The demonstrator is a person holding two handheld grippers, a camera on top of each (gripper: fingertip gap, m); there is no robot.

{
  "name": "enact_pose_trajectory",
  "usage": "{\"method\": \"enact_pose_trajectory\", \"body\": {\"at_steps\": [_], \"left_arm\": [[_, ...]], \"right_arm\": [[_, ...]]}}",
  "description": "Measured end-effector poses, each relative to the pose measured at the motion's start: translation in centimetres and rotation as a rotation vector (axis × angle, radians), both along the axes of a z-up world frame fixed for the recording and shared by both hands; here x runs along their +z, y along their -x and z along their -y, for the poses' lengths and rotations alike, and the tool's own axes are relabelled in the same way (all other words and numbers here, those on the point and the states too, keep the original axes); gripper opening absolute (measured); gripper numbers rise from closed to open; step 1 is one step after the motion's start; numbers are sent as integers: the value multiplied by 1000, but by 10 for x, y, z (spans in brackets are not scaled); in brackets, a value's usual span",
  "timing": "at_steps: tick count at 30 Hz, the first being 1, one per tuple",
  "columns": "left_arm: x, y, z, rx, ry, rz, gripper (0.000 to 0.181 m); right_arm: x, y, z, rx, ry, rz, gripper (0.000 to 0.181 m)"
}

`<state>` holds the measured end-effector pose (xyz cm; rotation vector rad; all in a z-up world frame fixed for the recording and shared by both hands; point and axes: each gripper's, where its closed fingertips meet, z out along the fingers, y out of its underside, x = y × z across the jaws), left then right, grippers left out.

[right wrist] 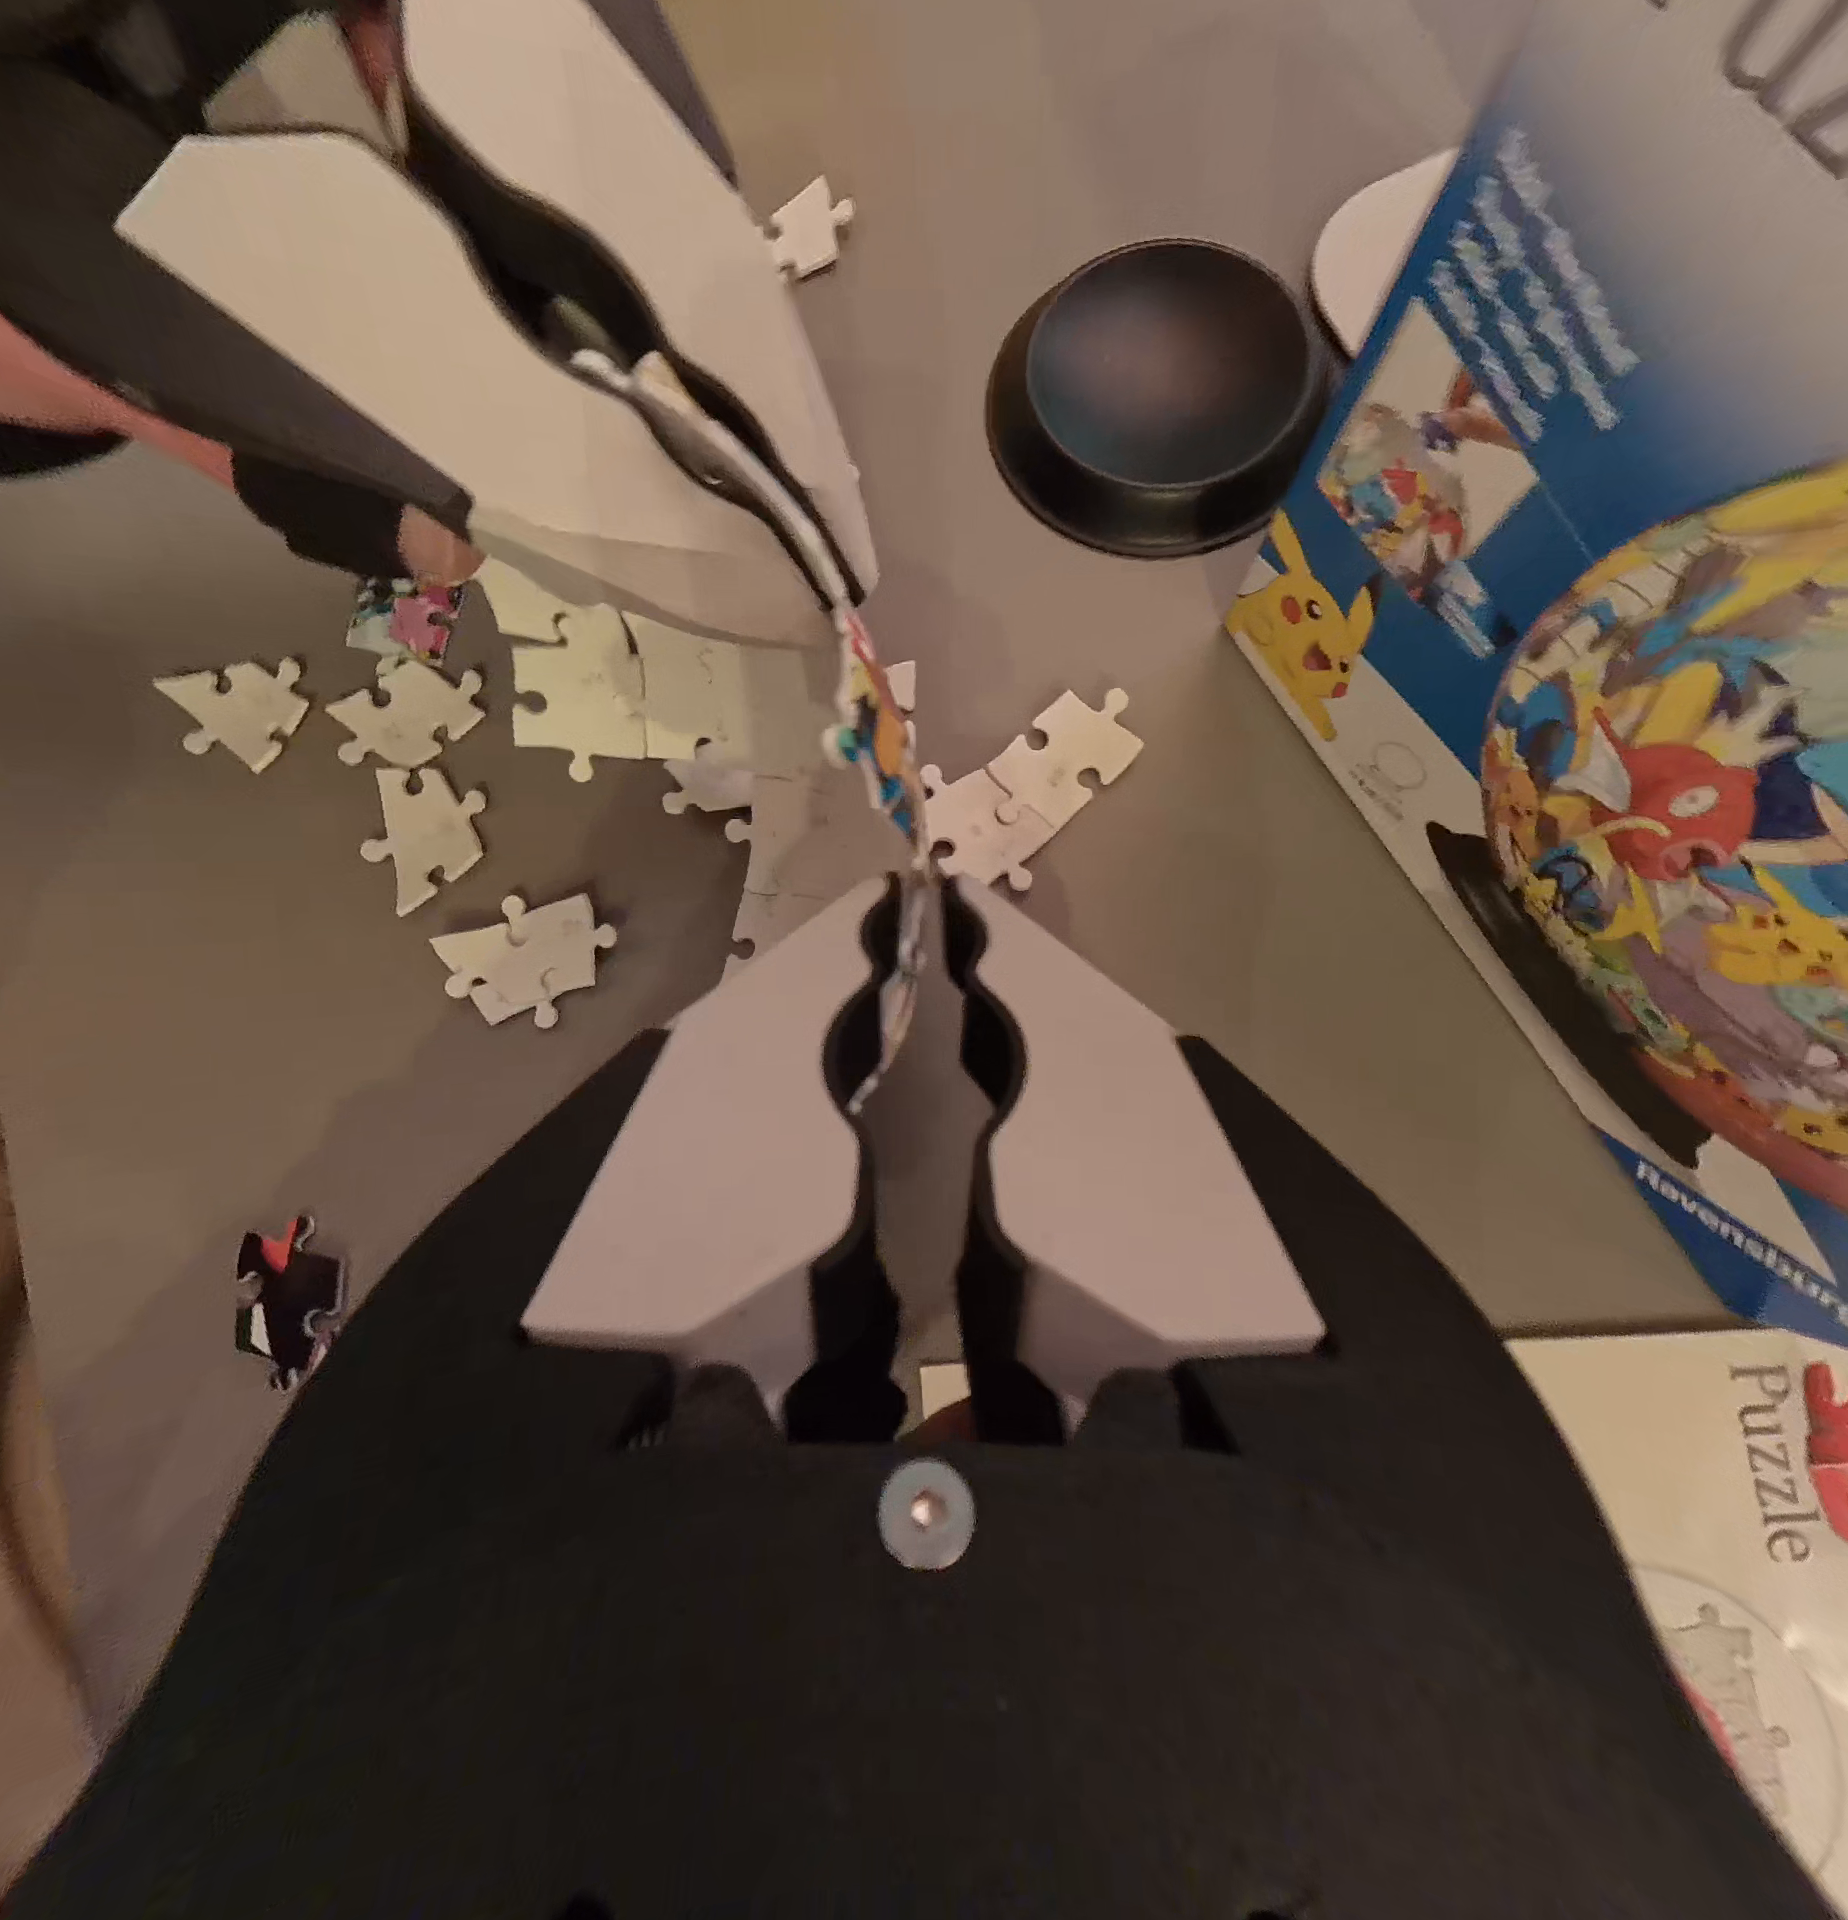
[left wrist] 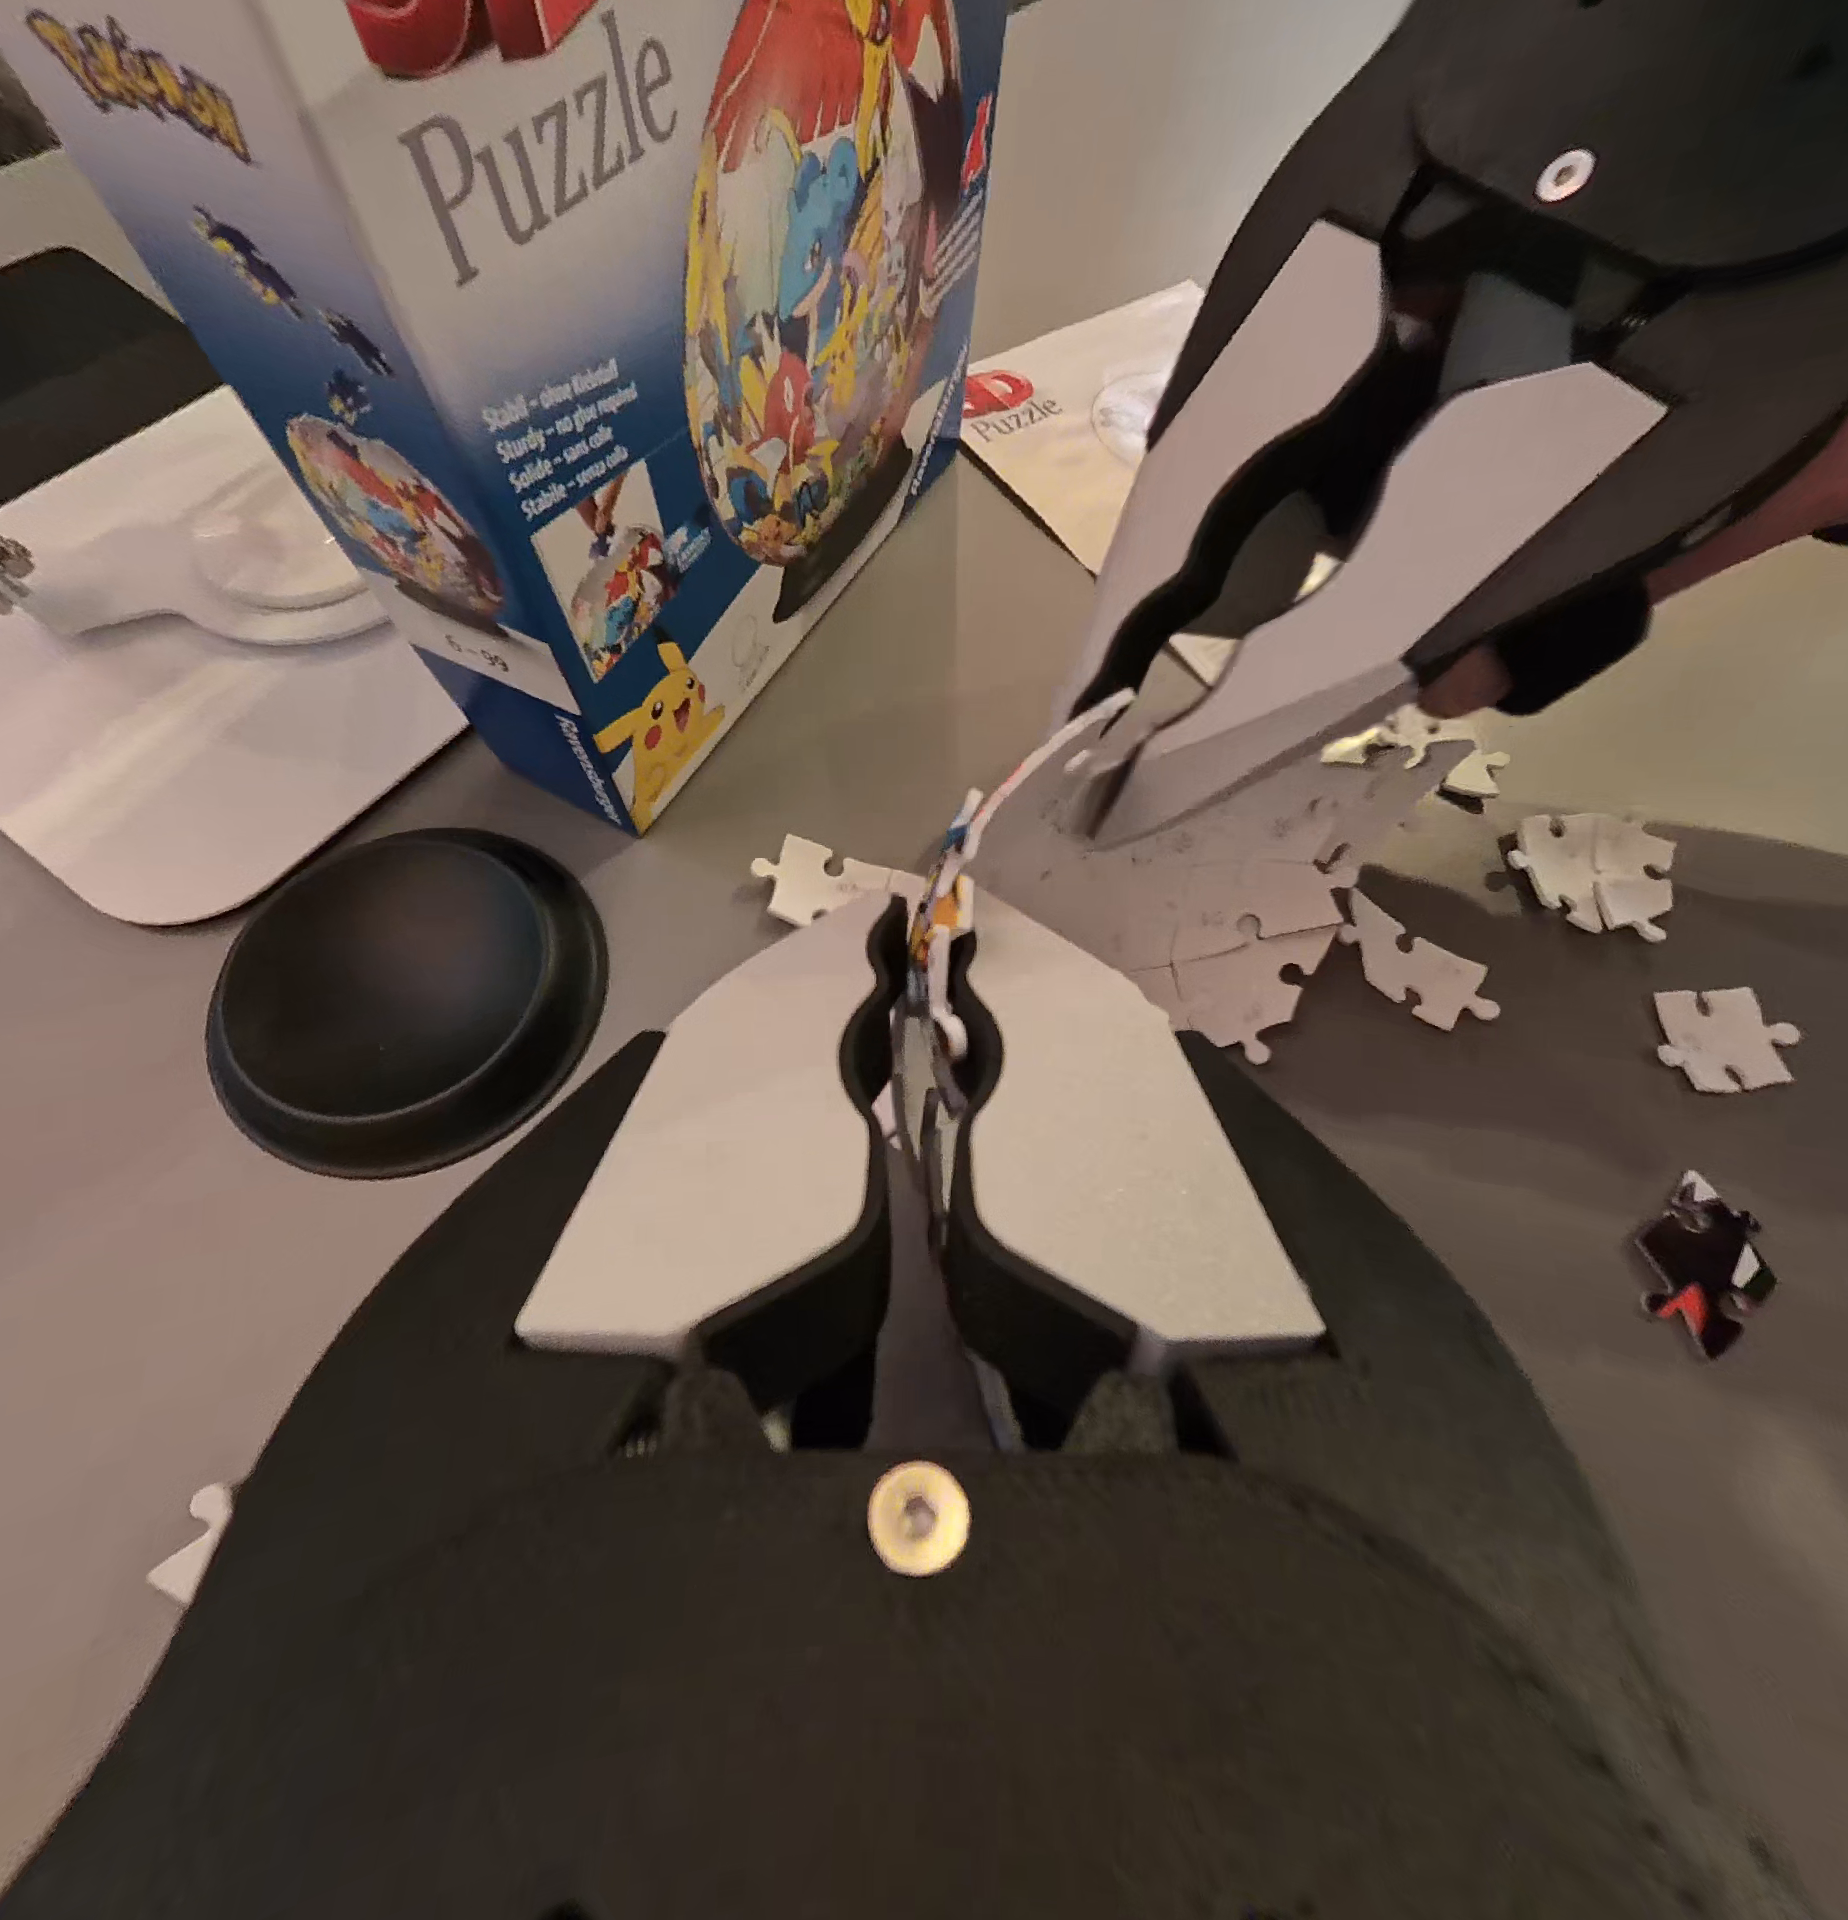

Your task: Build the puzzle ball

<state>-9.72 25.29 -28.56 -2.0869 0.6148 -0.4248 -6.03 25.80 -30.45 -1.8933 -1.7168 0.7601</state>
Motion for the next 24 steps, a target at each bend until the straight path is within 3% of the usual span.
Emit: {"method": "enact_pose_trajectory", "body": {"at_steps": [5,8,11,16,24], "left_arm": [[8,6,-5,67,-53,8,5],[12,8,-7,91,-86,11,5],[15,12,-8,124,-119,1,5],[19,13,-10,156,-172,-31,5],[32,16,-10,196,-251,-63,5]], "right_arm": [[-2,-26,1,-57,149,31,34],[-8,-39,6,-75,259,69,41],[-19,-44,13,-77,326,108,38],[-24,-34,15,-102,342,83,6],[-19,-27,8,-175,435,-9,3]]}}
